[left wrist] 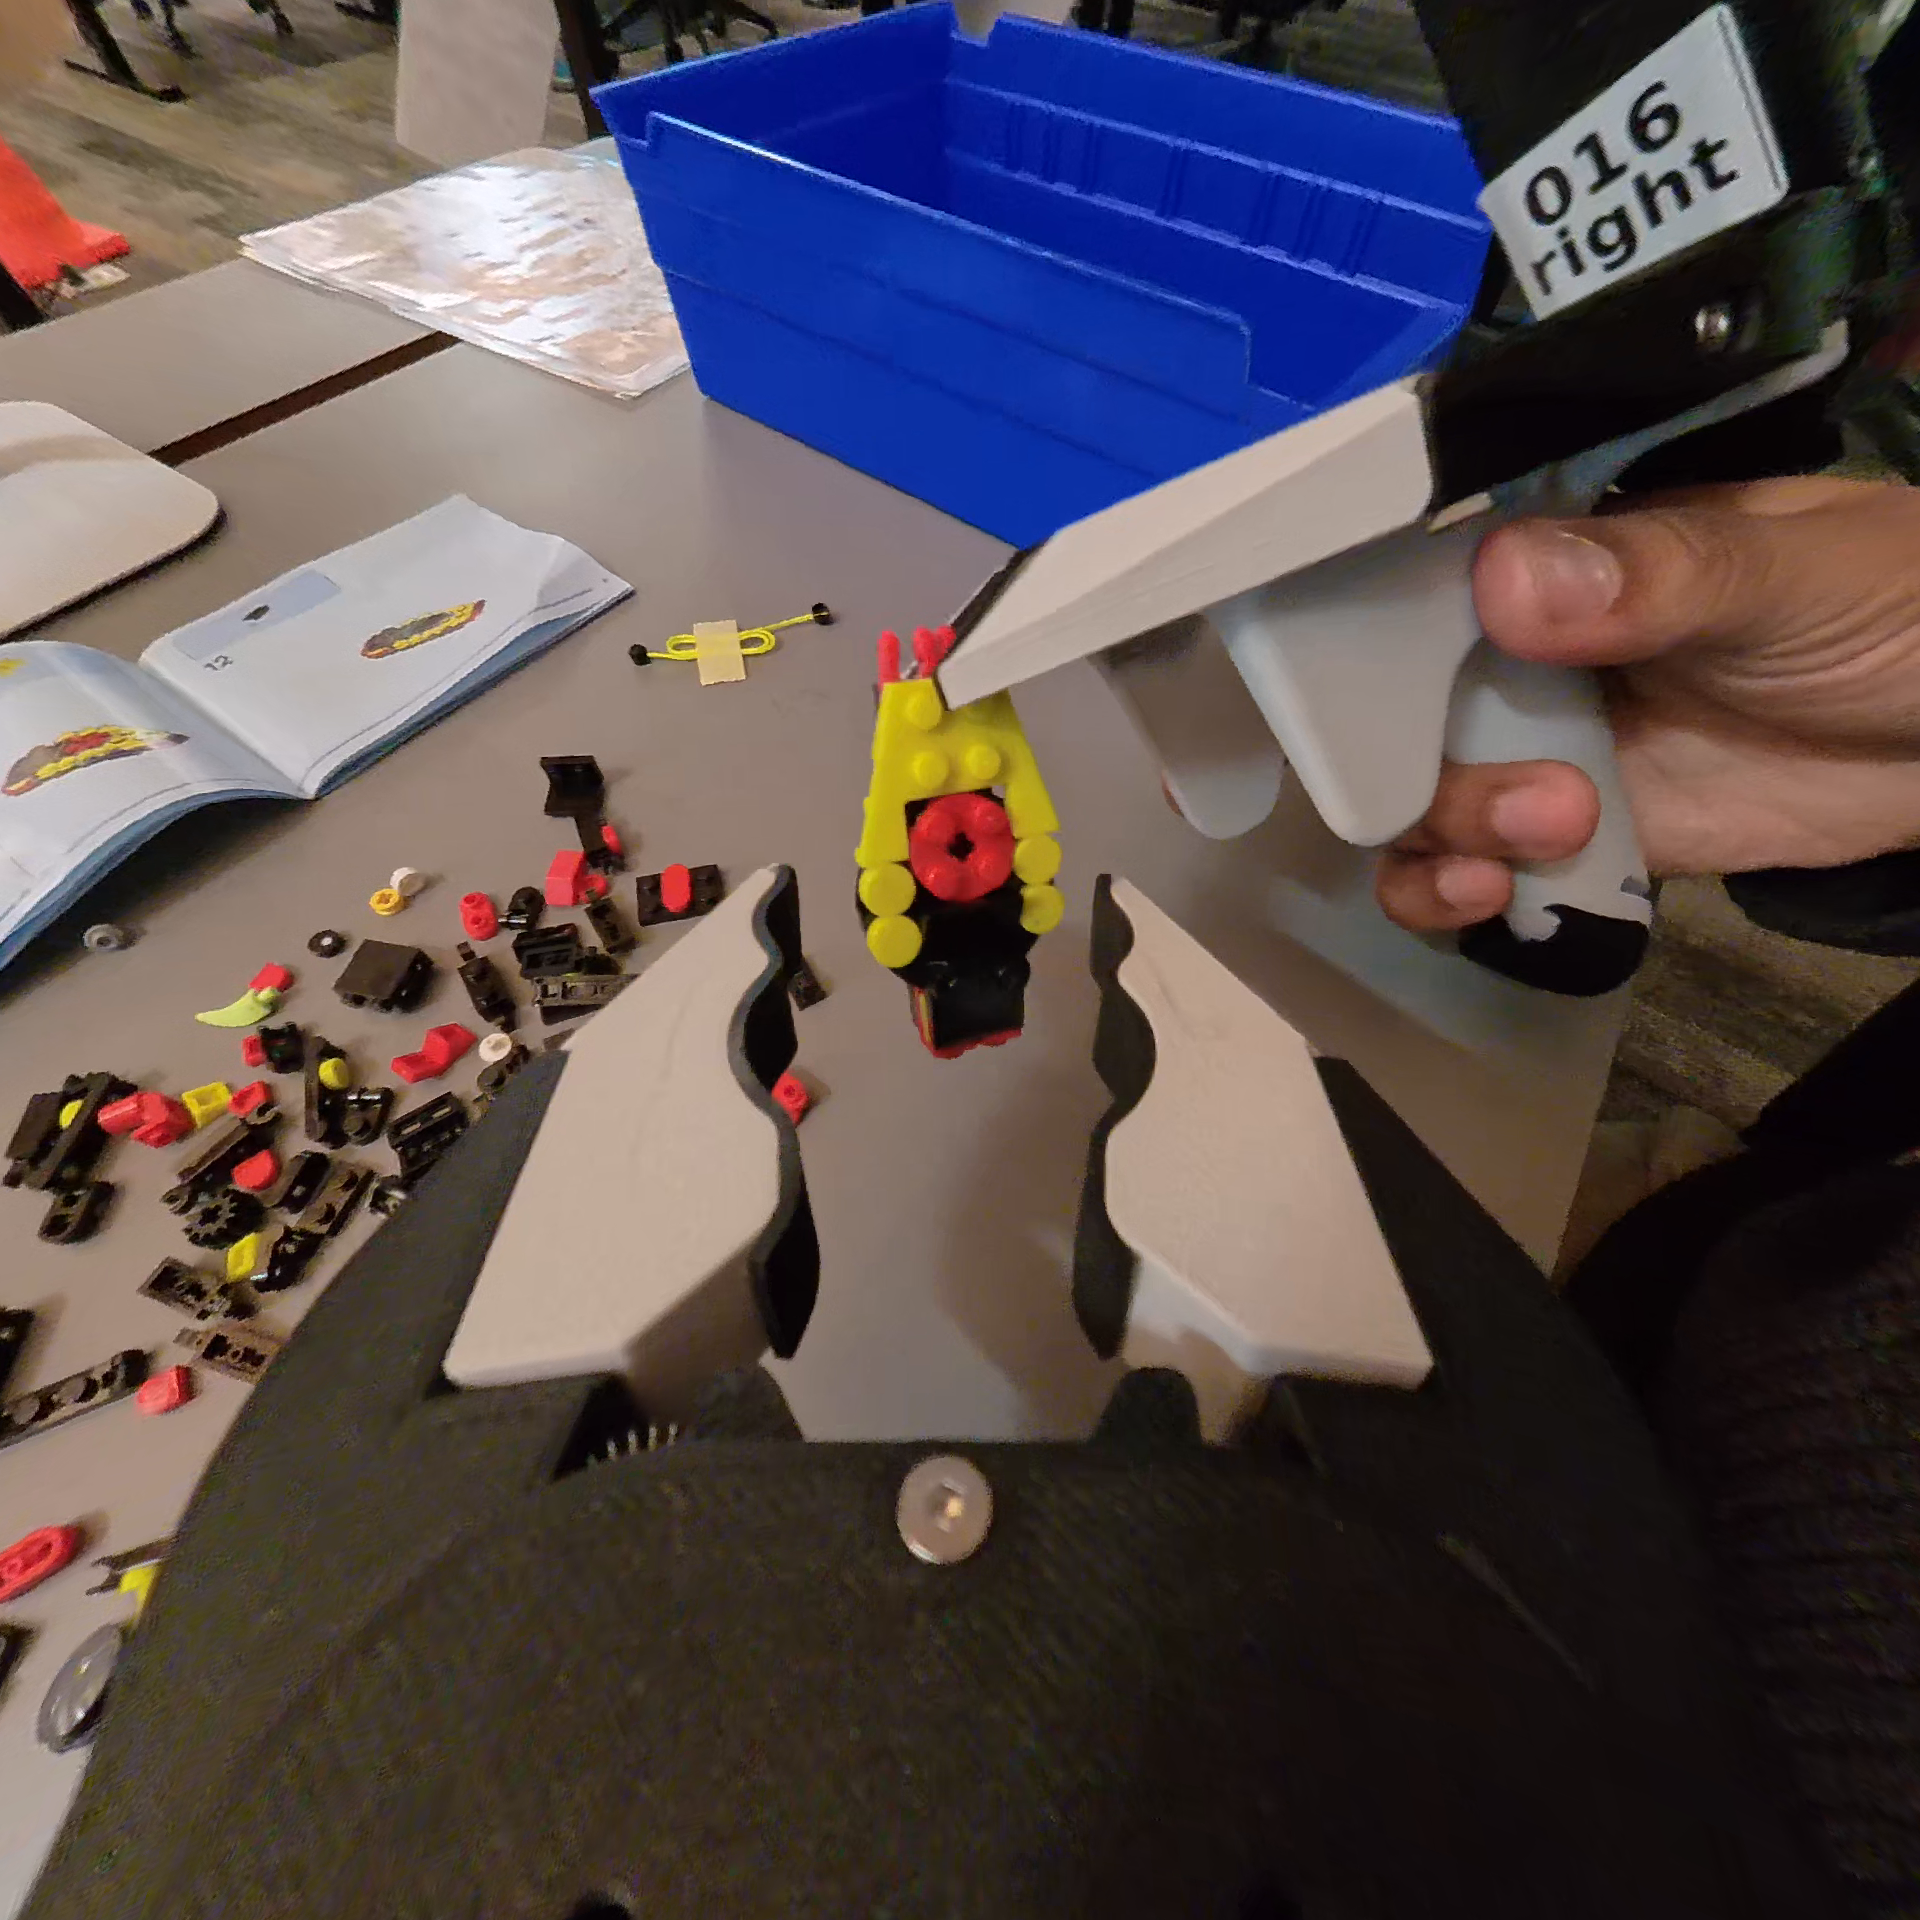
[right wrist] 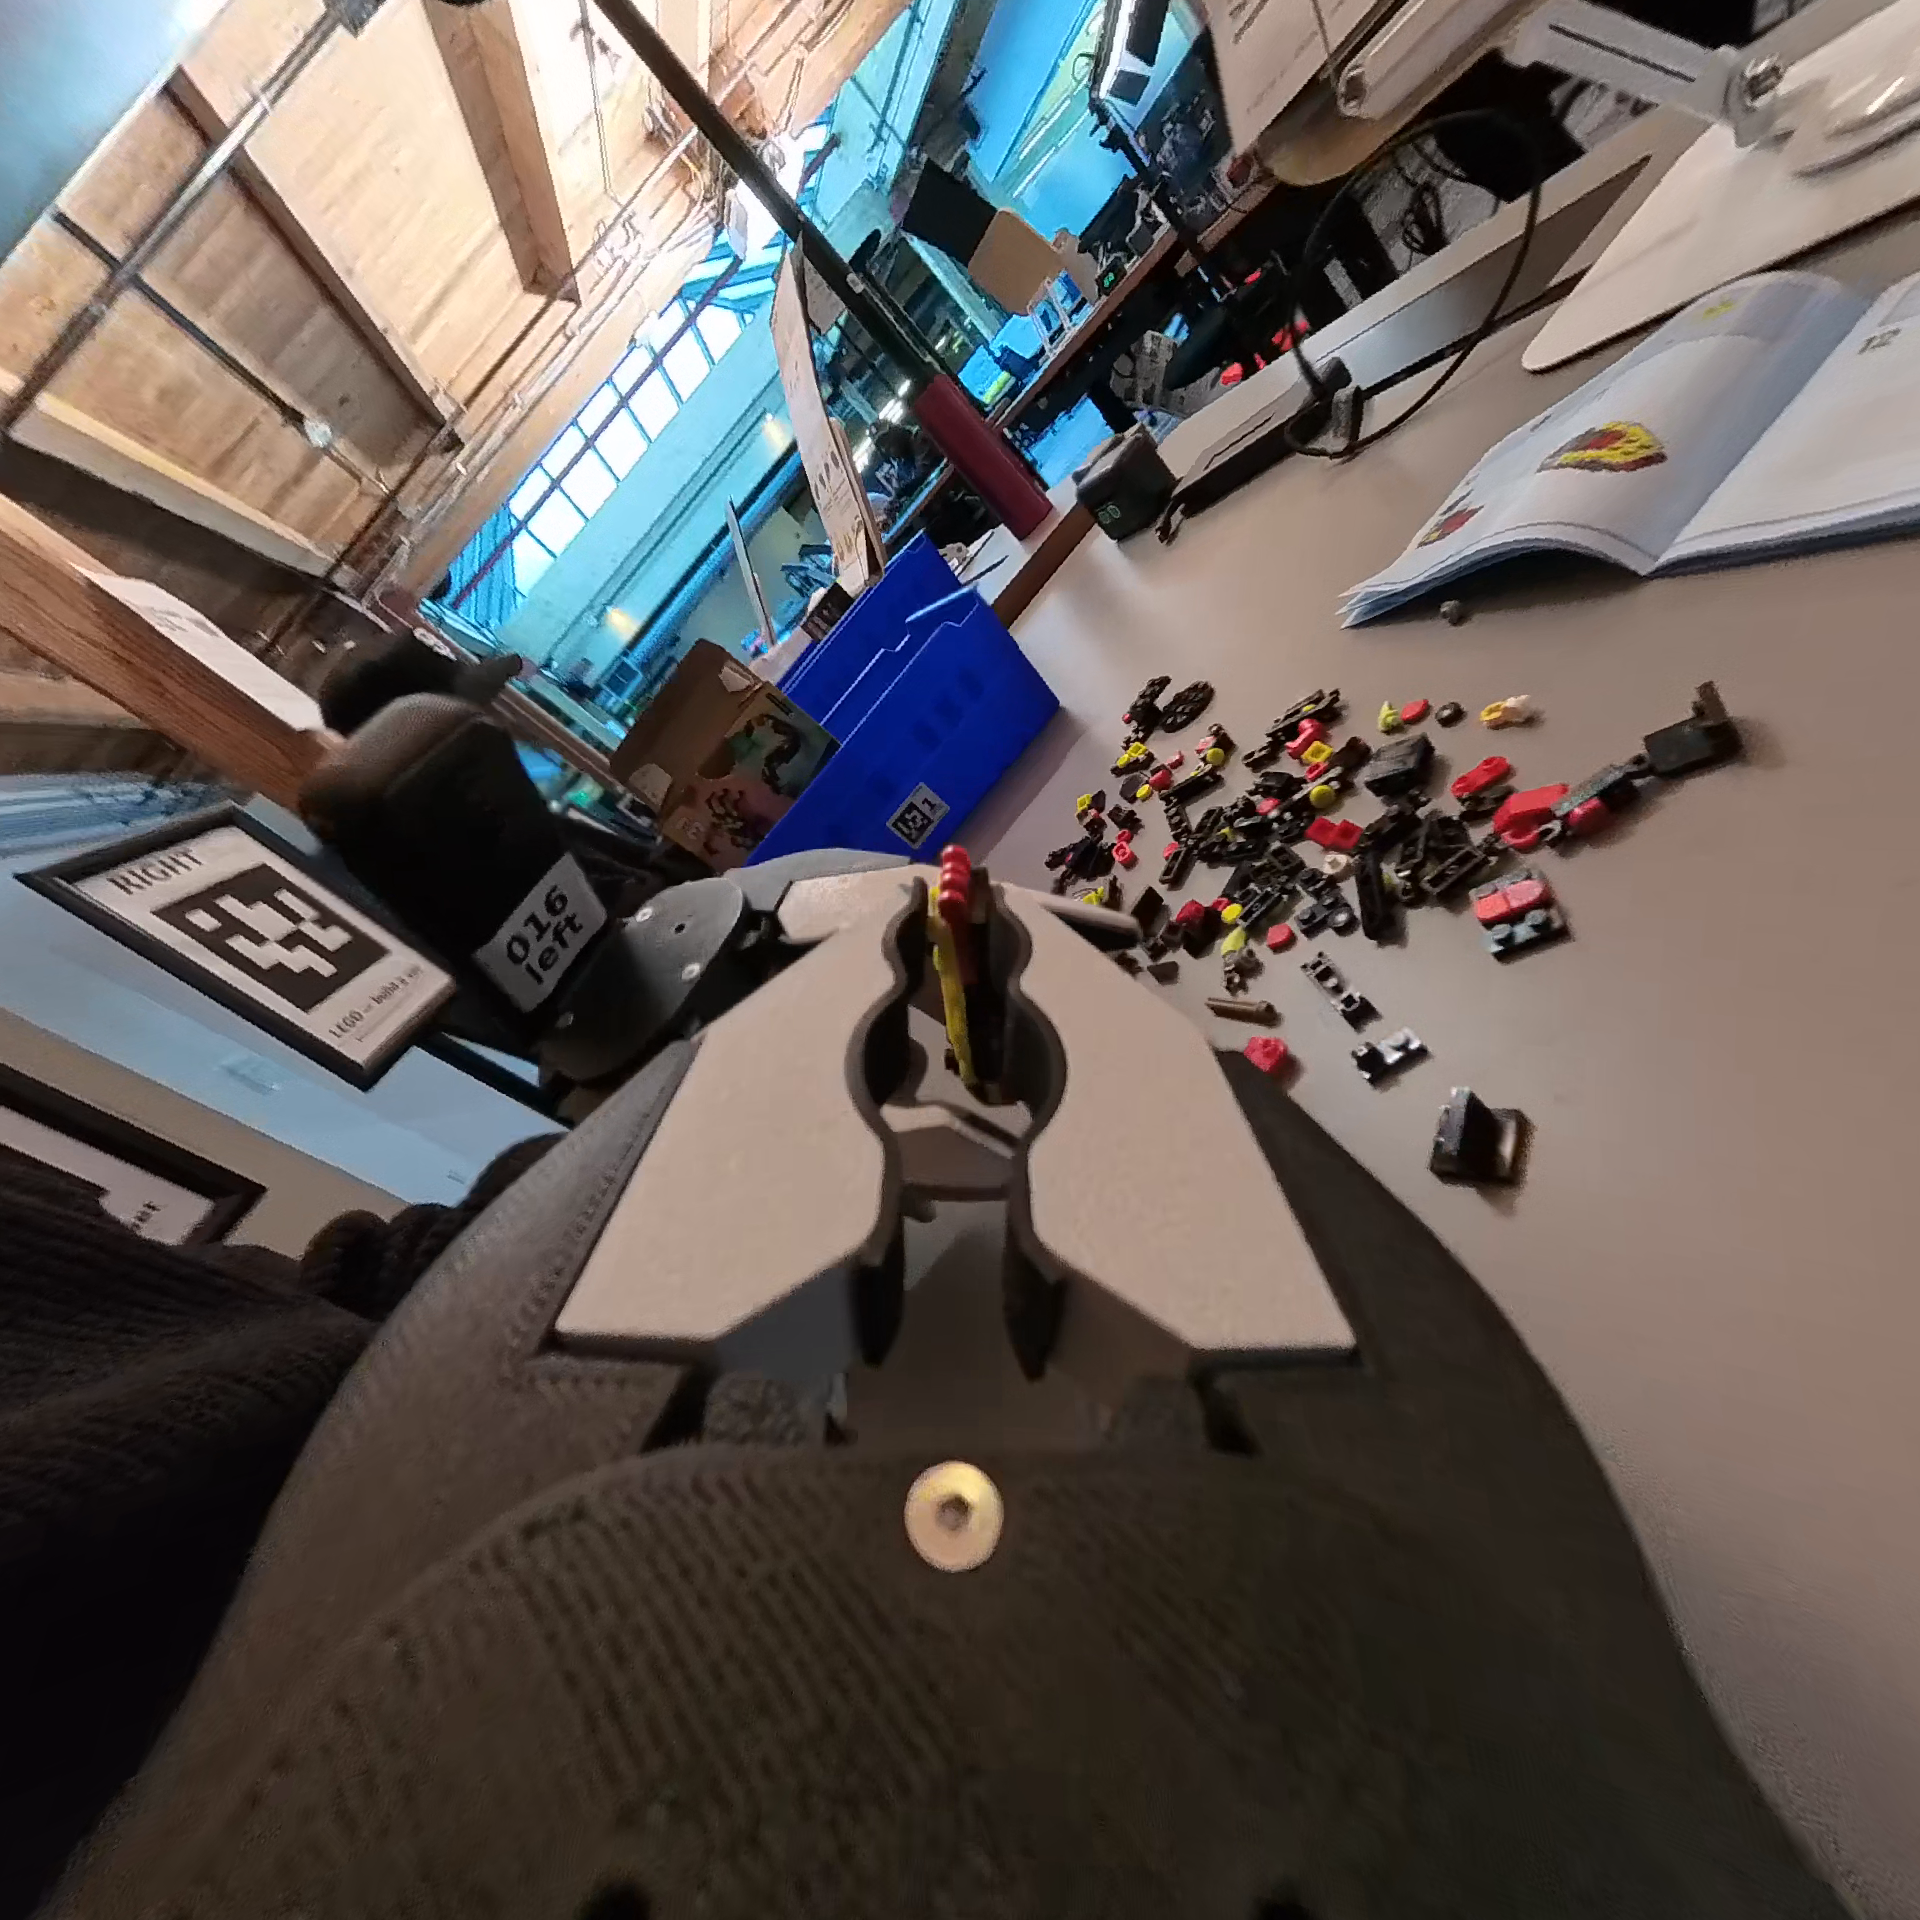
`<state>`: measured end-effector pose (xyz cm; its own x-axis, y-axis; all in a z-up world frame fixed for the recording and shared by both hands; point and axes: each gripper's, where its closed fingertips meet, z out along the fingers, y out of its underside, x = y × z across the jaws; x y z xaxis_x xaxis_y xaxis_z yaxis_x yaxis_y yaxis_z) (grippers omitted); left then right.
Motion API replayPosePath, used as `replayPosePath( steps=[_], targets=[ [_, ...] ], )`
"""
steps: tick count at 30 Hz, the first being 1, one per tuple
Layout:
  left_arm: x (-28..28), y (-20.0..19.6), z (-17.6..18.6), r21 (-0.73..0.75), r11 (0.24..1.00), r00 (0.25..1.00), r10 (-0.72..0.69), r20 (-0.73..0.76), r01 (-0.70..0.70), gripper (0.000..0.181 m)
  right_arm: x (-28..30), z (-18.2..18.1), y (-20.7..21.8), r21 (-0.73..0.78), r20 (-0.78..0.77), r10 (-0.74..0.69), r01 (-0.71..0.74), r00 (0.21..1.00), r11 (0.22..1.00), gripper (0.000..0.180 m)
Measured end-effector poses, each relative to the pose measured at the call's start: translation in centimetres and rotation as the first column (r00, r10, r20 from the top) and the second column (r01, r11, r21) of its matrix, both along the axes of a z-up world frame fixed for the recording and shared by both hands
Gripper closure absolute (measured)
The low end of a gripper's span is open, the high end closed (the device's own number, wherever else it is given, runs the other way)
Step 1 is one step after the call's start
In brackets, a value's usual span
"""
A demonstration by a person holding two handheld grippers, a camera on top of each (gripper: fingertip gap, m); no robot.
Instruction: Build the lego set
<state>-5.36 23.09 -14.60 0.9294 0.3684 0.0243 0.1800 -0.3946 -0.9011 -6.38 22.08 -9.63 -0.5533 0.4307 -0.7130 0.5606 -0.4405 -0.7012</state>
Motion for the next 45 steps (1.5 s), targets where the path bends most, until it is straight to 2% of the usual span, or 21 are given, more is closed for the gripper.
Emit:
replayPosePath(
  steps=[5,10,14,18,23,27,32,36,39,45],
  targets=[
    [-0.5,-0.3,0.4,-0.030,0.999,0.996,0.024,-0.089,-0.027,0.134,-0.3,-0.2,0.7,-0.069,0.054,-0.016,0.019,0.998,0.997,0.171],
    [-0.4,-0.4,0.7,-0.014,1.000,0.995,0.024,-0.092,-0.026,0.148,-0.3,-0.2,0.8,-0.052,0.041,-0.023,0.025,0.999,0.998,0.171],
    [-0.3,-0.4,0.9,-0.014,1.000,0.996,0.009,-0.090,-0.010,0.148,-0.2,-0.1,0.9,-0.069,0.044,-0.009,0.012,0.999,0.998,0.171],
    [0.0,-0.4,0.2,-0.055,0.998,0.998,-0.024,-0.065,0.021,0.148,-0.2,1.5,1.4,-0.137,0.001,-0.002,0.002,1.000,0.991,0.152],
    [0.4,-0.8,-2.4,-0.190,0.980,0.997,-0.066,-0.043,0.056,0.148,-0.4,1.8,2.7,-0.052,-0.062,-0.025,0.022,0.998,0.998,0.154],
    [0.5,-0.9,-3.5,-0.263,0.963,0.992,-0.086,-0.089,0.060,0.148,-0.5,1.2,2.9,0.024,-0.081,-0.028,0.030,0.996,0.999,0.154],
    [1.0,-0.9,-5.3,-0.307,0.947,0.993,-0.114,-0.037,0.097,0.149,-0.6,0.9,3.0,-0.004,-0.048,-0.024,0.024,0.999,1.000,0.153],
    [1.8,0.1,-3.9,-0.165,0.978,0.991,-0.121,0.052,0.129,0.149,-0.8,0.5,3.2,0.001,-0.031,-0.028,0.028,0.999,1.000,0.156],
    [2.7,0.7,-3.7,-0.070,0.986,0.972,-0.139,0.190,0.155,0.152,-0.6,0.1,2.9,0.051,-0.037,-0.010,0.012,0.999,0.999,0.162],
    [2.0,-0.4,-4.9,-0.084,0.986,0.940,-0.112,0.322,0.146,0.148,0.1,-0.6,1.7,0.173,-0.077,0.043,-0.029,0.996,0.985,0.161]
  ],
)
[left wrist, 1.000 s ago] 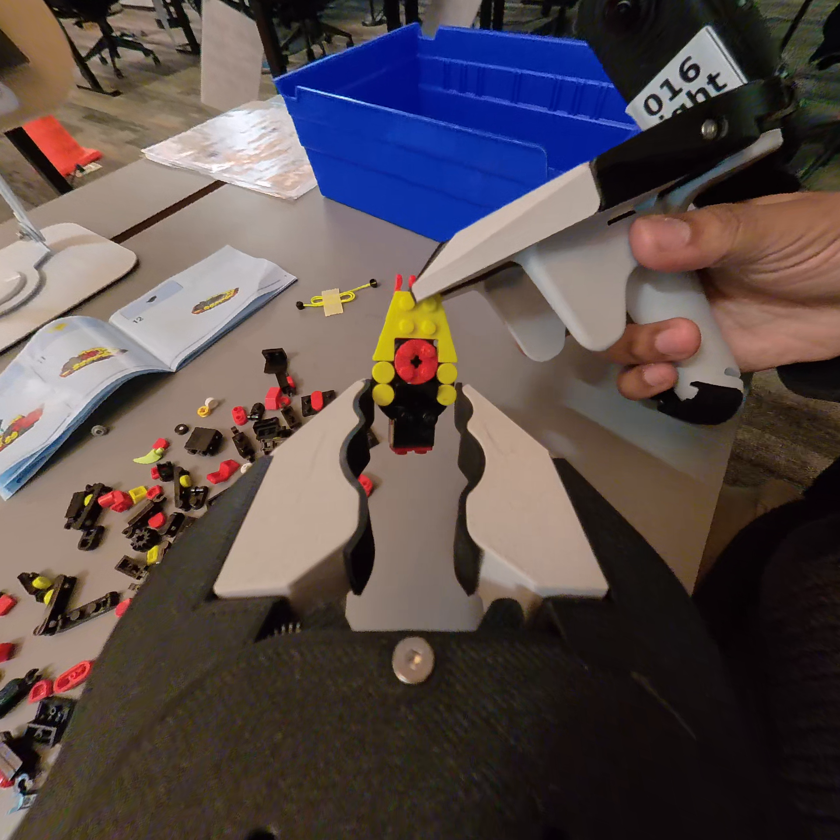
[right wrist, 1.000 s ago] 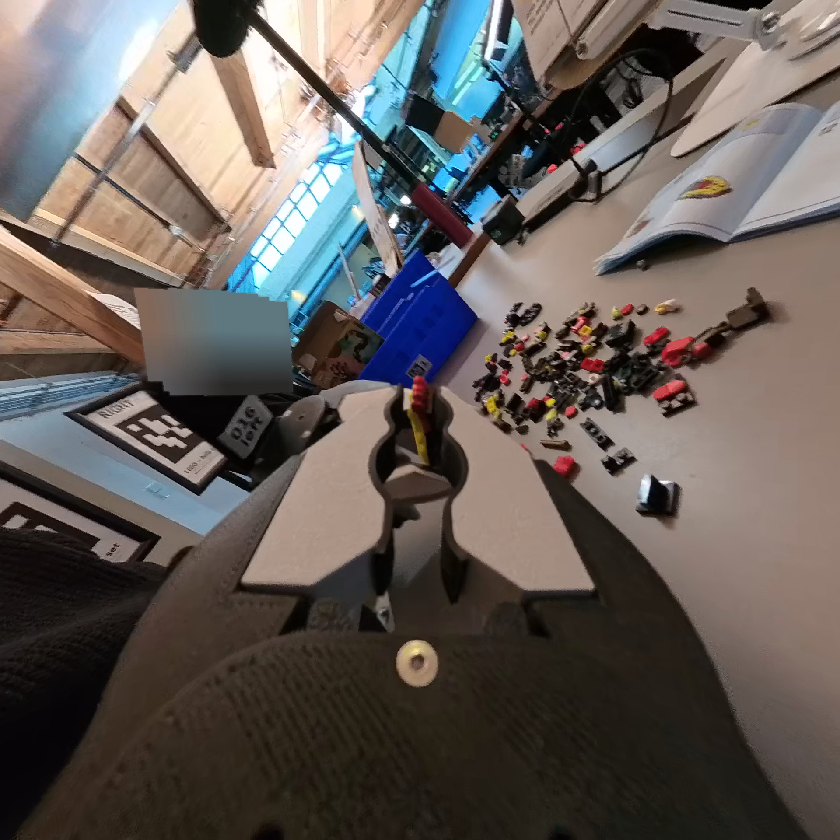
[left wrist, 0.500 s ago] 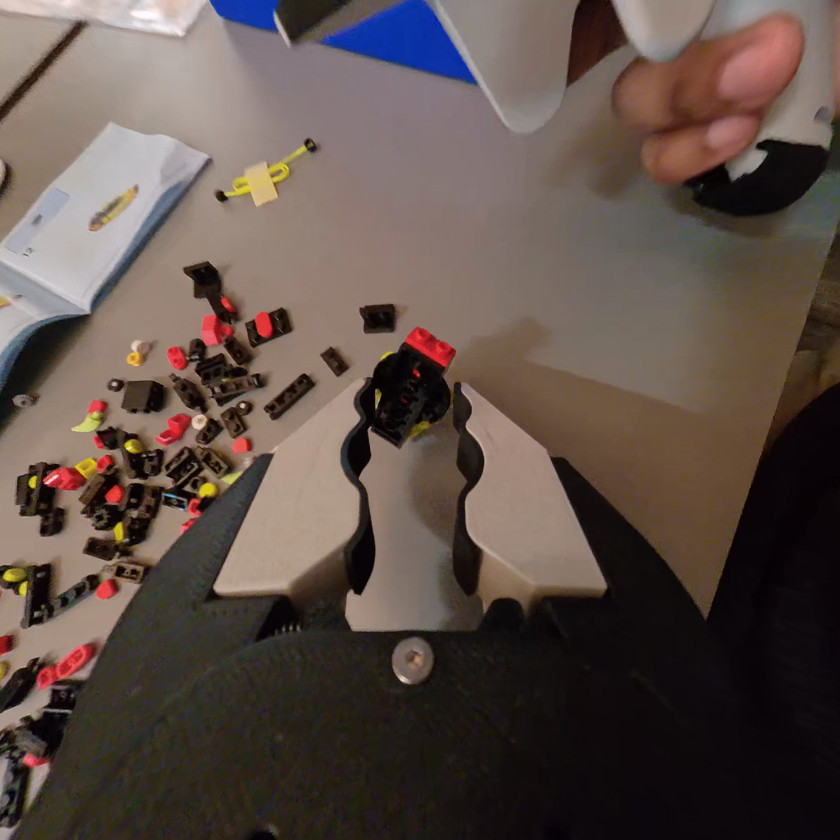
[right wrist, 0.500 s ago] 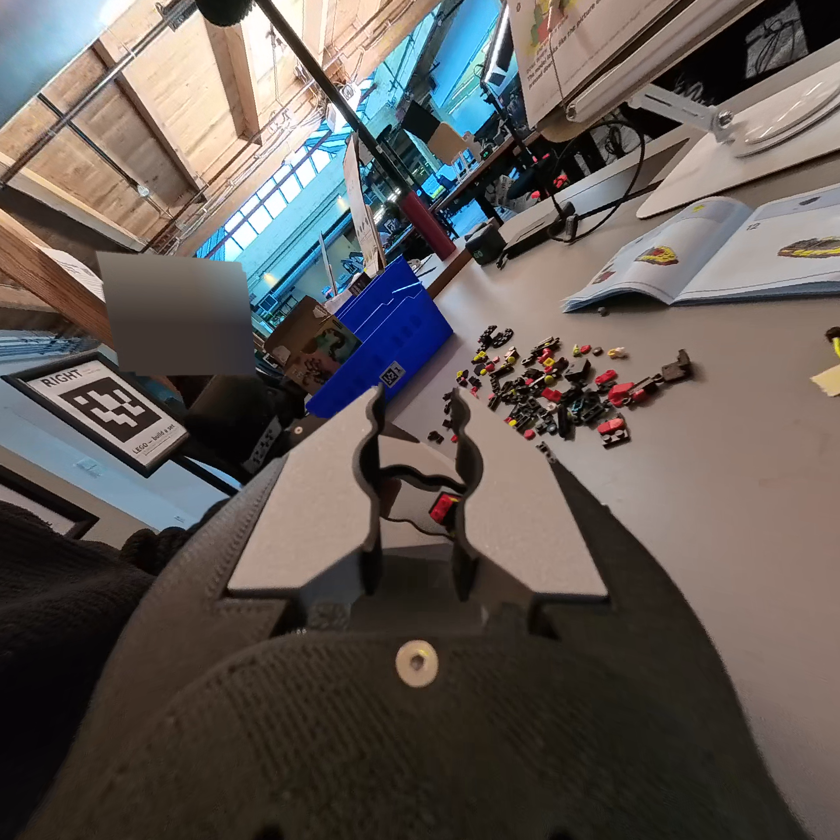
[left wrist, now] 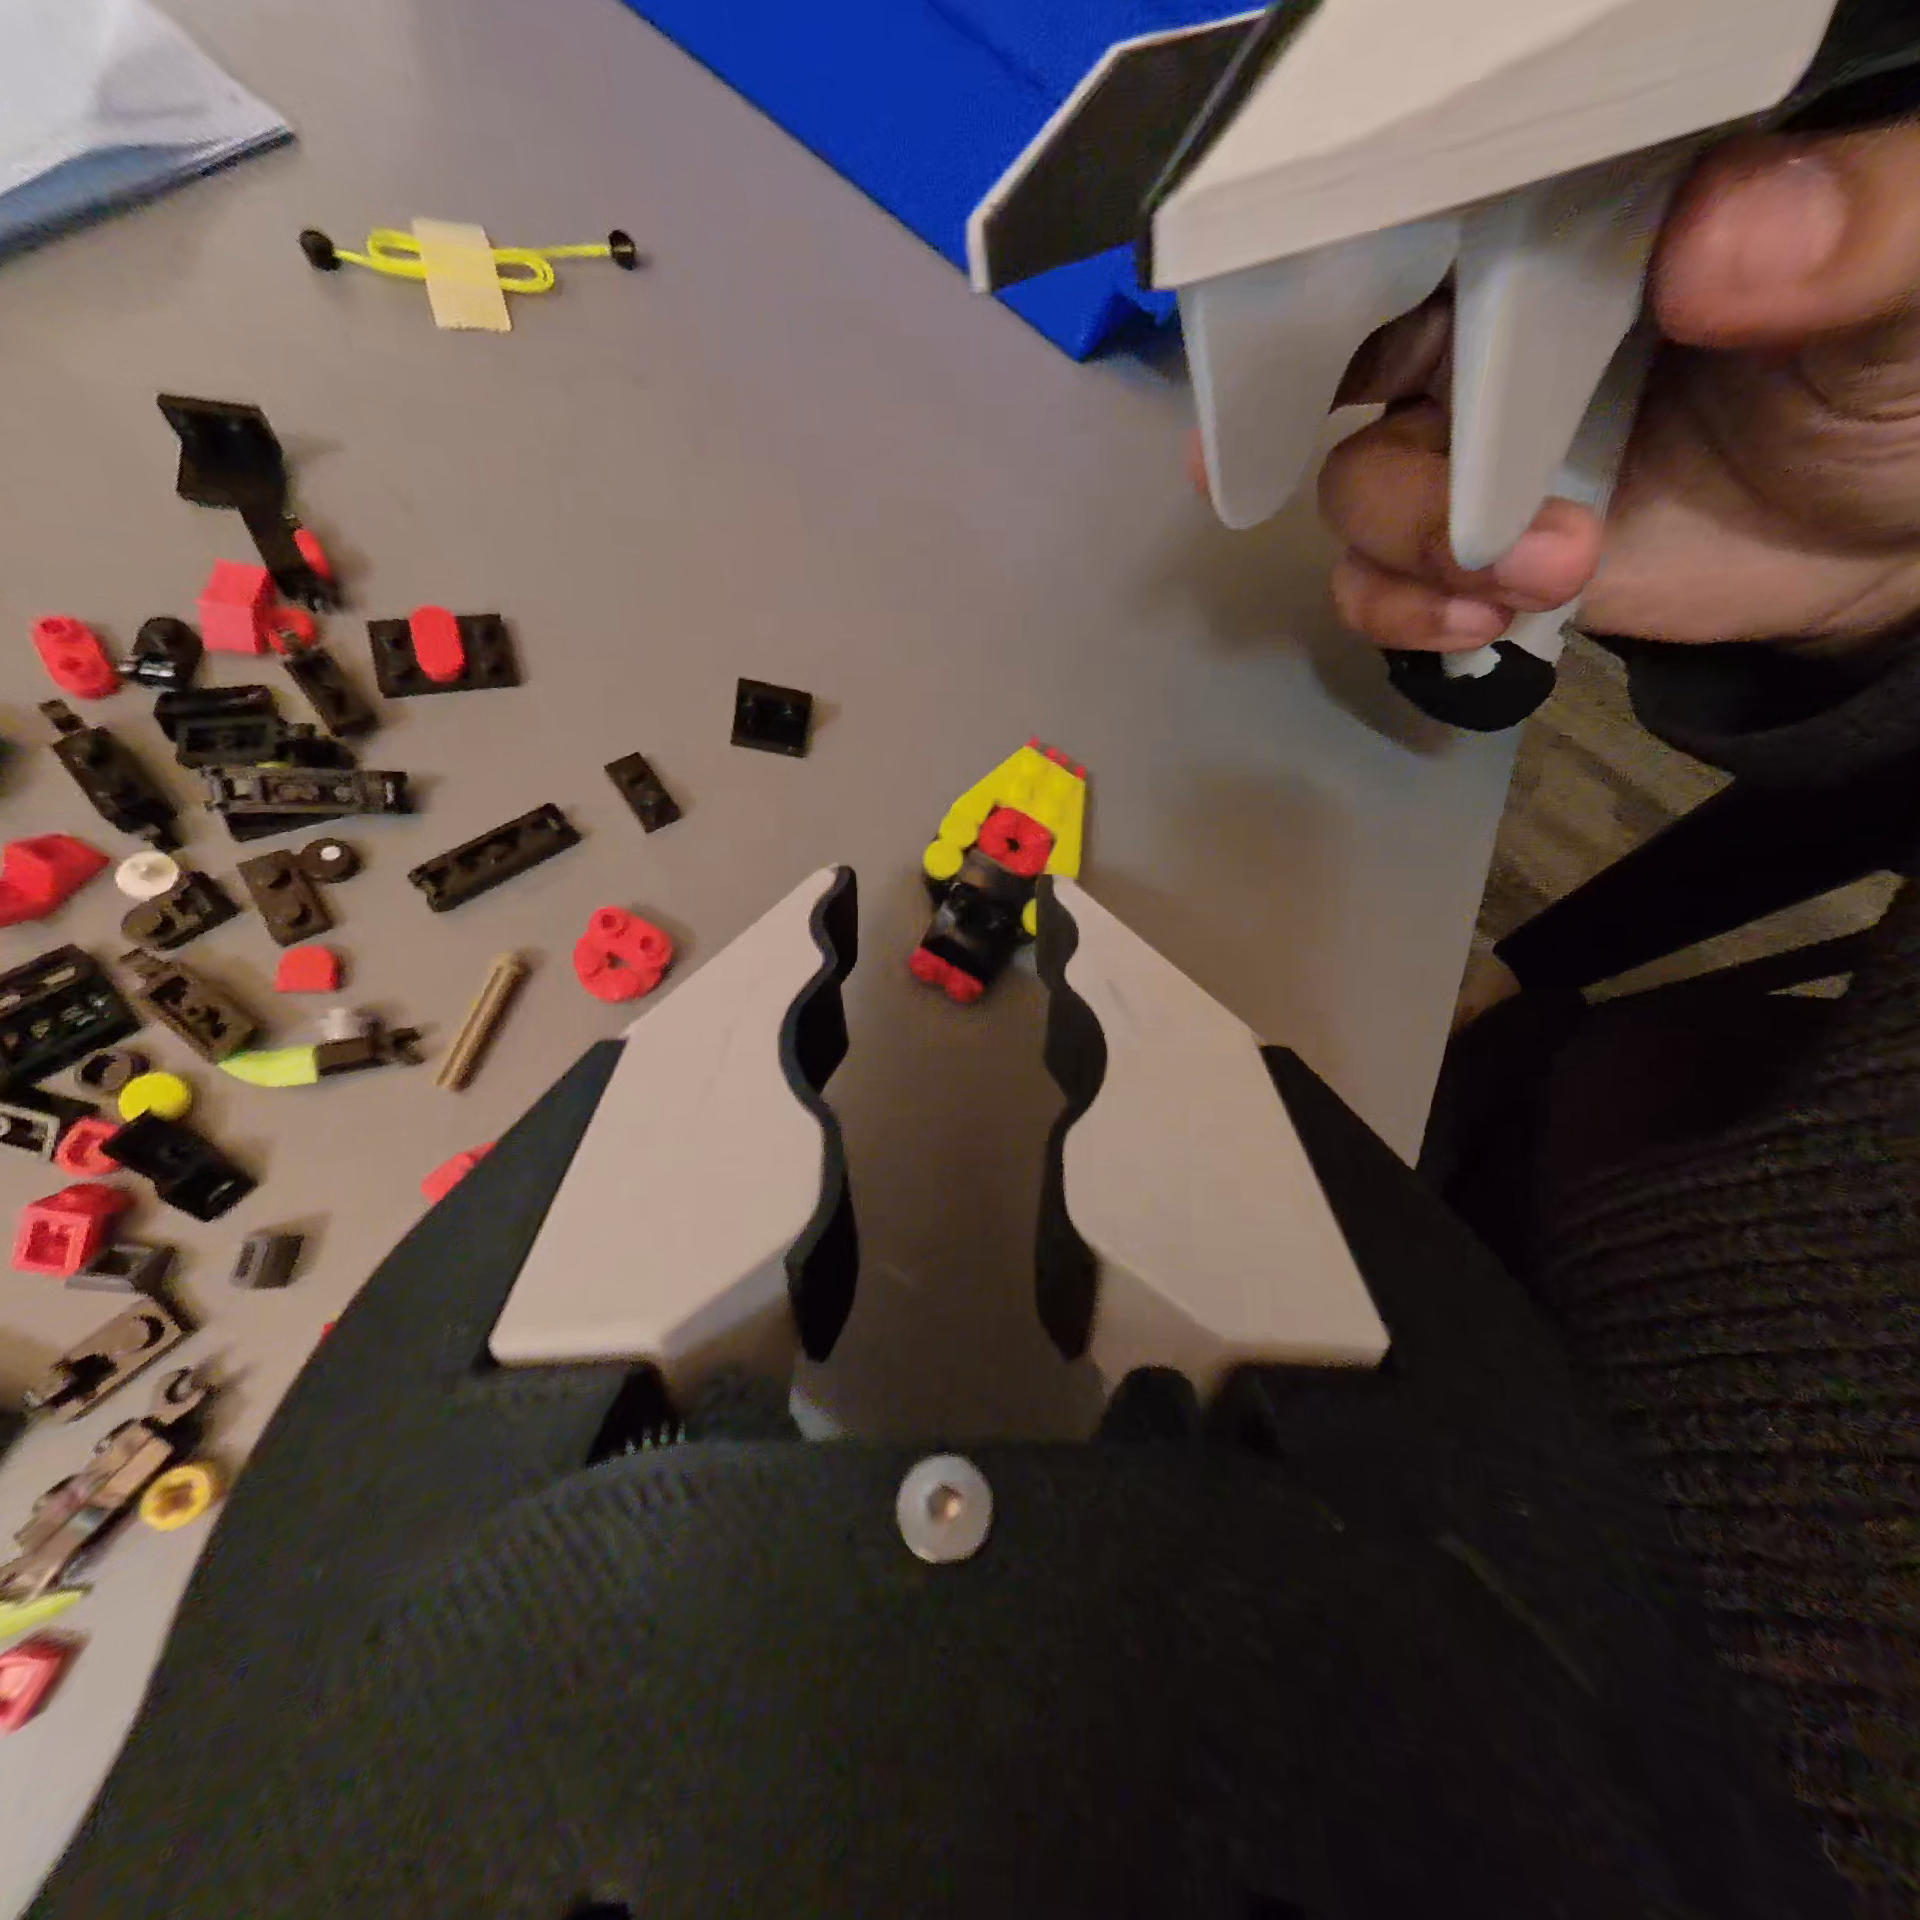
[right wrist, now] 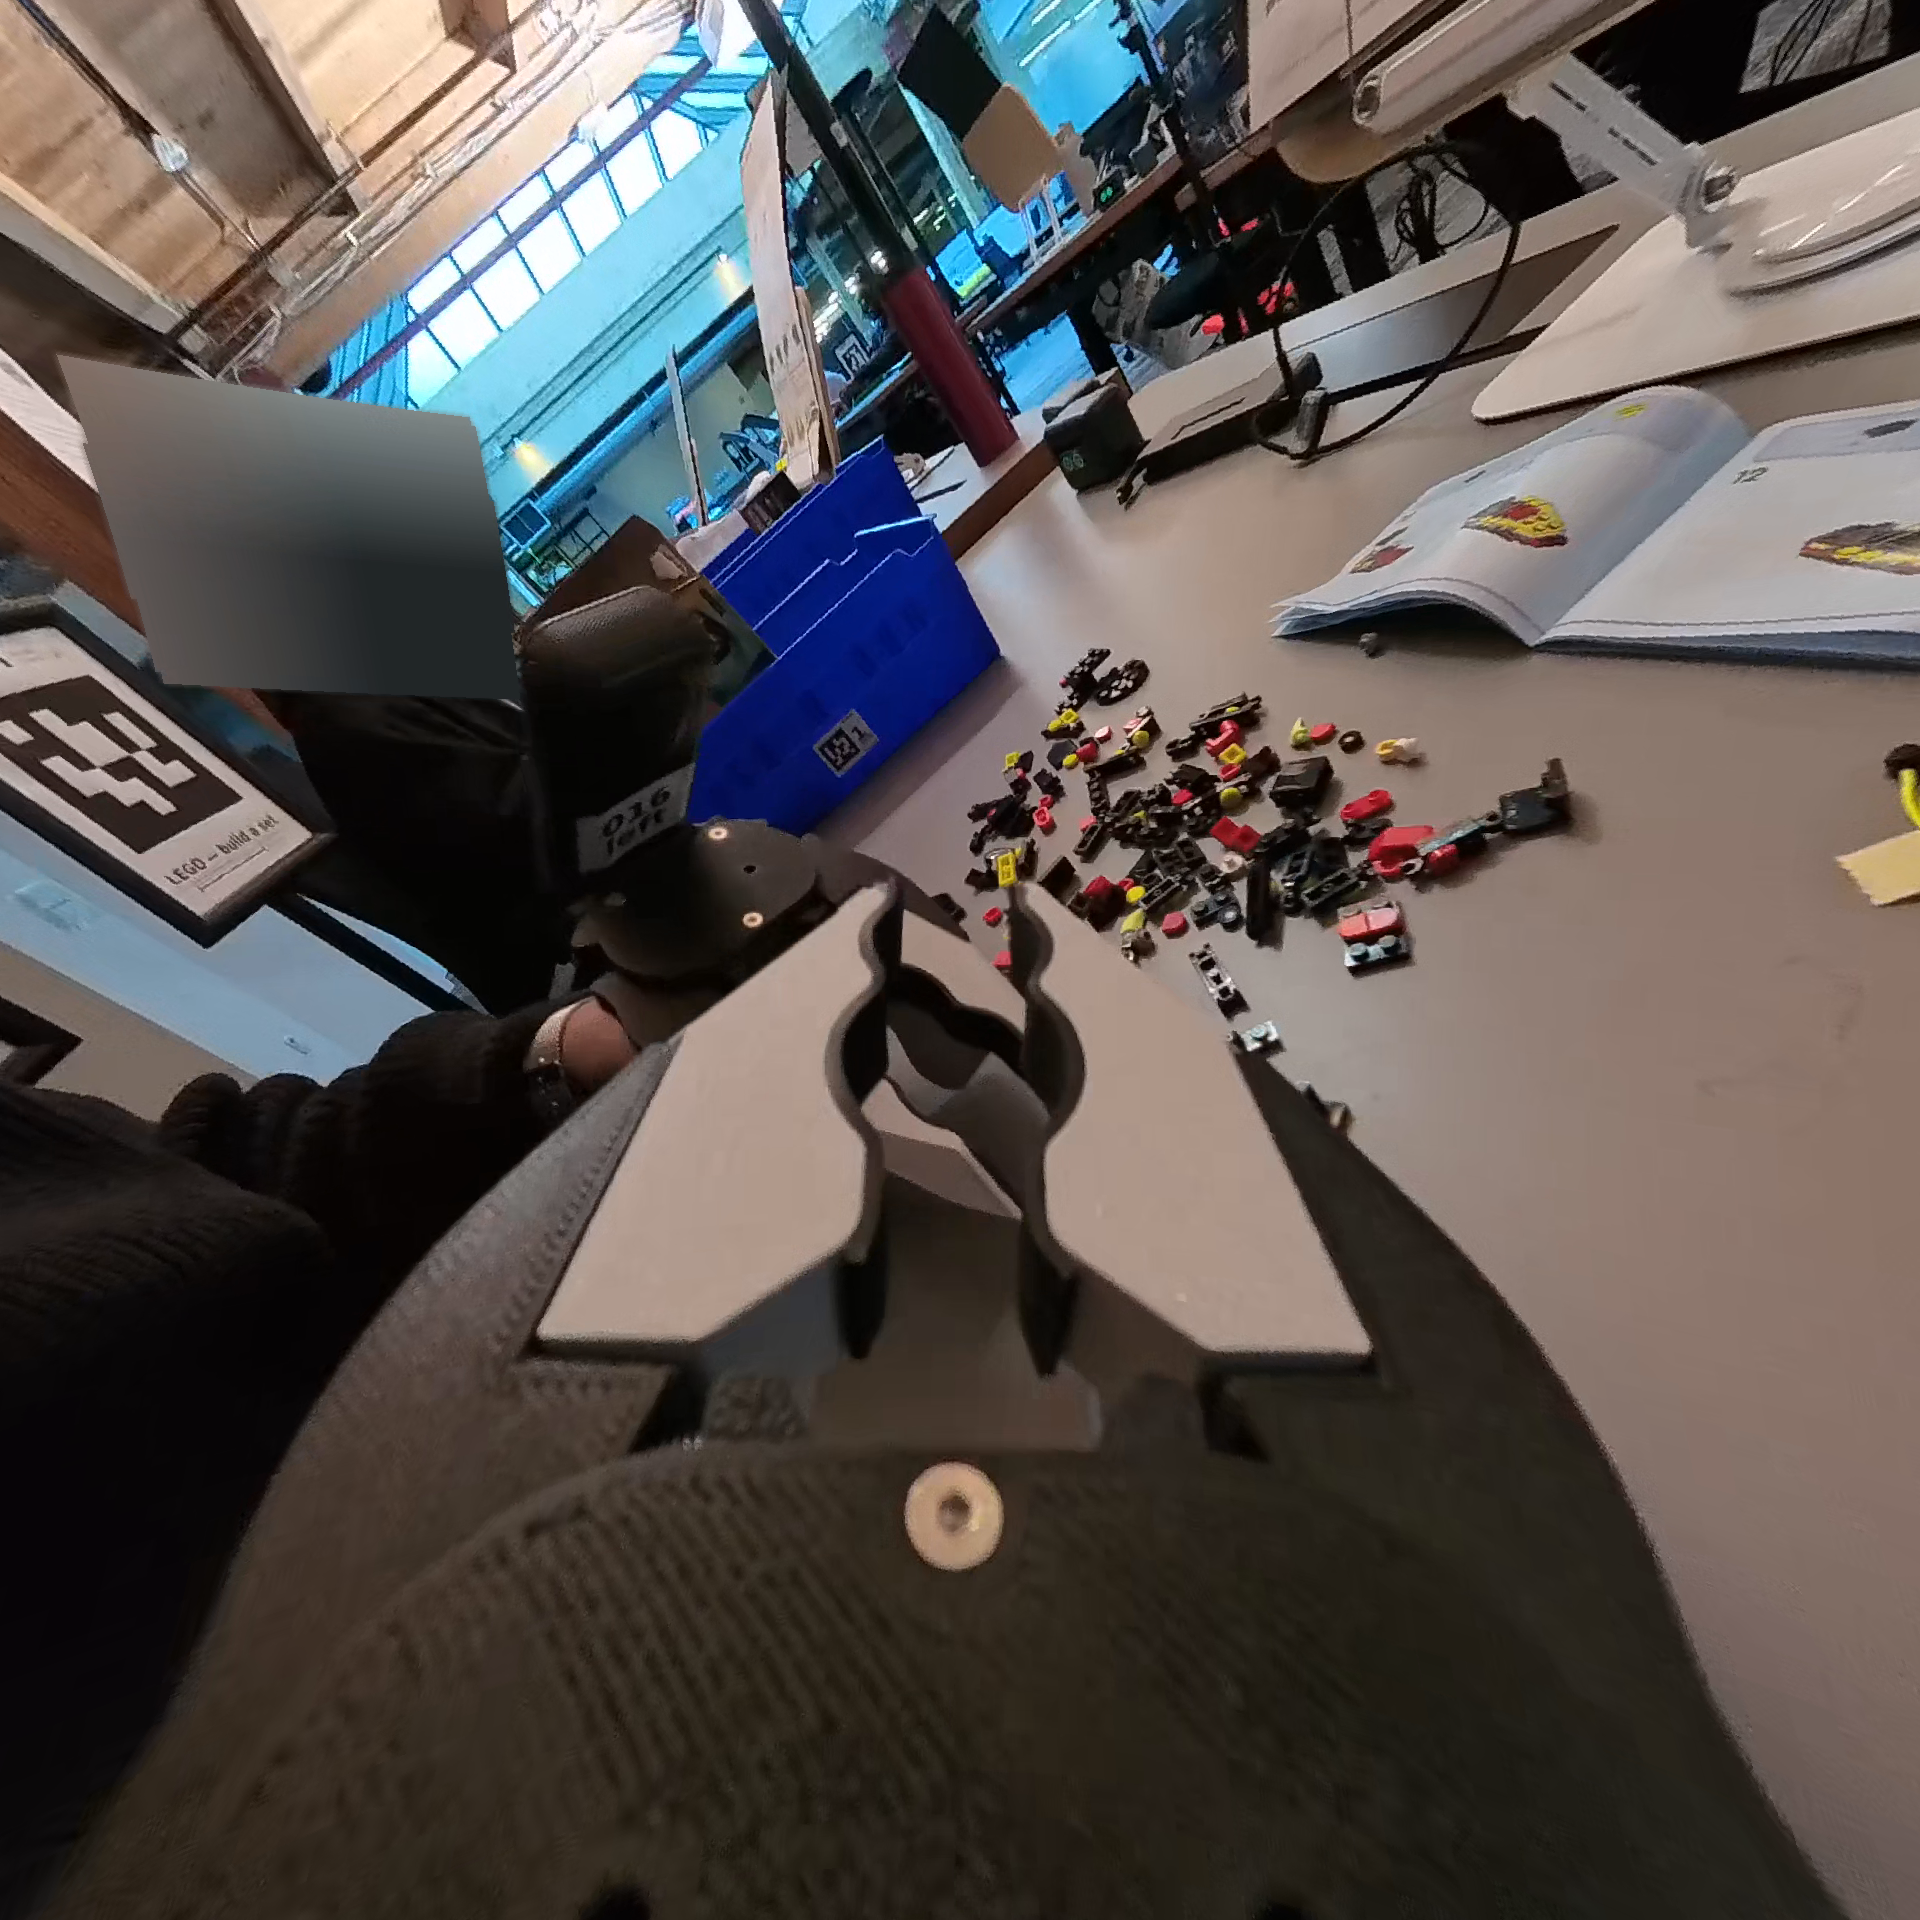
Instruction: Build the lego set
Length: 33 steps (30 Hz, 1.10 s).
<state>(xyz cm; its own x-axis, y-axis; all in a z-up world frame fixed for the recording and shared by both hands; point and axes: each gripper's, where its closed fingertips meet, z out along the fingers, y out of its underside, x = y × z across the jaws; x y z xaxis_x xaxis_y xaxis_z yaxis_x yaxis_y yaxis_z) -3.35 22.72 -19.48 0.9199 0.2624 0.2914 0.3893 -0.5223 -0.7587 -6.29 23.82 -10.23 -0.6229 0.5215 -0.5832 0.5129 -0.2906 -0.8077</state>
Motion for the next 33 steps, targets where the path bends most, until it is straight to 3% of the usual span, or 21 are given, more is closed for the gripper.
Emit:
replayPosePath(
  steps=[6,7,10,14,19,33],
  targets=[
    [-0.2,-0.2,-0.4,-0.037,0.999,0.999,-0.014,-0.050,0.012,0.143,-0.2,0.3,1.0,-0.021,-0.004,-0.004,0.004,1.000,1.000,0.168],
    [0.0,-0.1,-0.4,-0.038,0.999,0.998,-0.022,-0.054,0.020,0.142,0.1,0.3,1.0,0.007,-0.017,0.034,-0.034,0.999,0.999,0.178],
    [0.5,0.2,-0.5,-0.051,0.998,0.995,-0.051,-0.091,0.046,0.141,1.7,-1.1,0.8,0.200,-0.048,0.170,-0.157,0.984,0.967,0.175],
    [0.7,0.5,-0.6,-0.062,0.996,0.989,-0.064,-0.132,0.057,0.144,2.6,-5.0,0.7,0.571,-0.085,0.261,-0.168,0.962,0.804,0.167],
    [0.7,0.6,-1.1,-0.077,0.996,0.989,-0.059,-0.137,0.049,0.155,4.0,-9.4,0.3,0.775,0.019,0.364,-0.244,0.931,0.584,0.164],
    [1.0,0.7,-1.2,-0.058,0.997,0.995,-0.055,-0.077,0.051,0.161,3.9,-10.2,0.4,0.748,0.048,0.336,-0.257,0.941,0.612,0.165]
  ],
)
